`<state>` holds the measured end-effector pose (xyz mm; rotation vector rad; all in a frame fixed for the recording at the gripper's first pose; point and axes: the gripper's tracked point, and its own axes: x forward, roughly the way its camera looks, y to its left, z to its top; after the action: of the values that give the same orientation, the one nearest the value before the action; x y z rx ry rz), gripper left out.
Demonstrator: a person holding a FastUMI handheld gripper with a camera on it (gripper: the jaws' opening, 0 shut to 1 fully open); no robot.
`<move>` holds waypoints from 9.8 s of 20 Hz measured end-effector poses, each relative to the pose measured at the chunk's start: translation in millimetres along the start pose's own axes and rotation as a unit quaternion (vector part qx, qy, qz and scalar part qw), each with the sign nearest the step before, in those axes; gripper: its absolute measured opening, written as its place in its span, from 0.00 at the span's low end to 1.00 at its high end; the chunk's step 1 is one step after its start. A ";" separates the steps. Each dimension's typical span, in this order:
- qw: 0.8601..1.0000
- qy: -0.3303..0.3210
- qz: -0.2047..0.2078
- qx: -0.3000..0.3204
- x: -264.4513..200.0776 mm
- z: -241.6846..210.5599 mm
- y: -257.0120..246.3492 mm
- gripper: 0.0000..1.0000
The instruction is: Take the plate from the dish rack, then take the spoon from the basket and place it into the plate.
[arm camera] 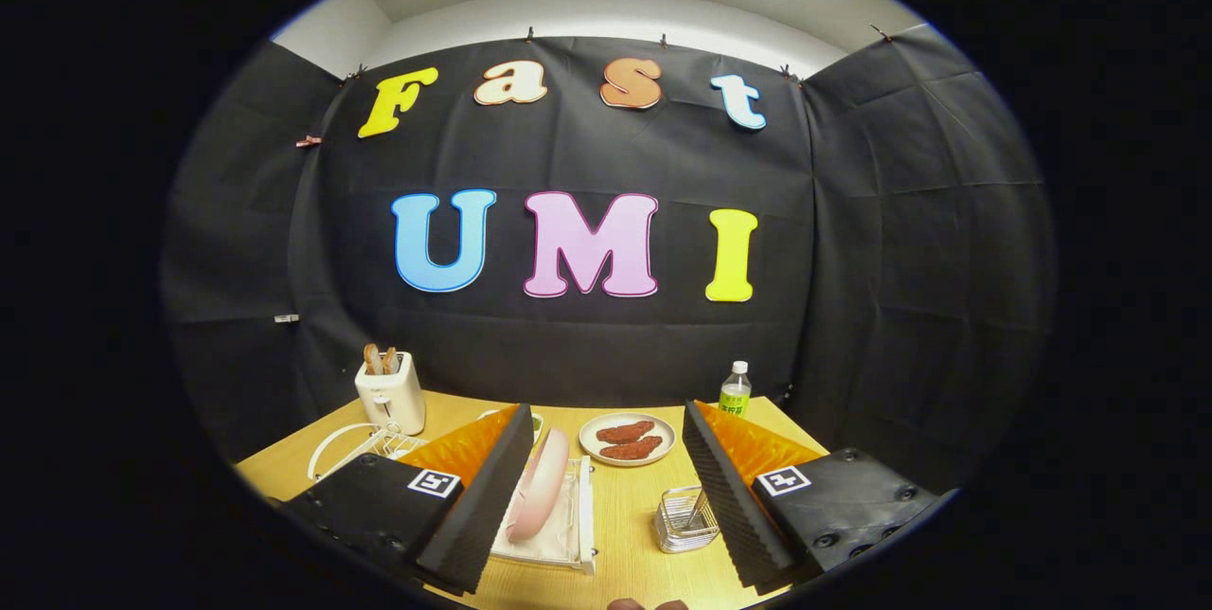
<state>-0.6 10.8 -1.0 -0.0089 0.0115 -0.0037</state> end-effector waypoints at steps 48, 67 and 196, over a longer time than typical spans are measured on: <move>0.911 0.412 -0.031 0.005 141.4 -200.3 63.9 0.35; 0.939 0.295 -0.071 -0.161 155.6 -150.5 72.7 0.30; 0.874 0.446 0.090 0.173 -24.9 -279.4 -55.3 0.16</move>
<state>-29.0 -46.9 -279.6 0.3562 0.9419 0.1782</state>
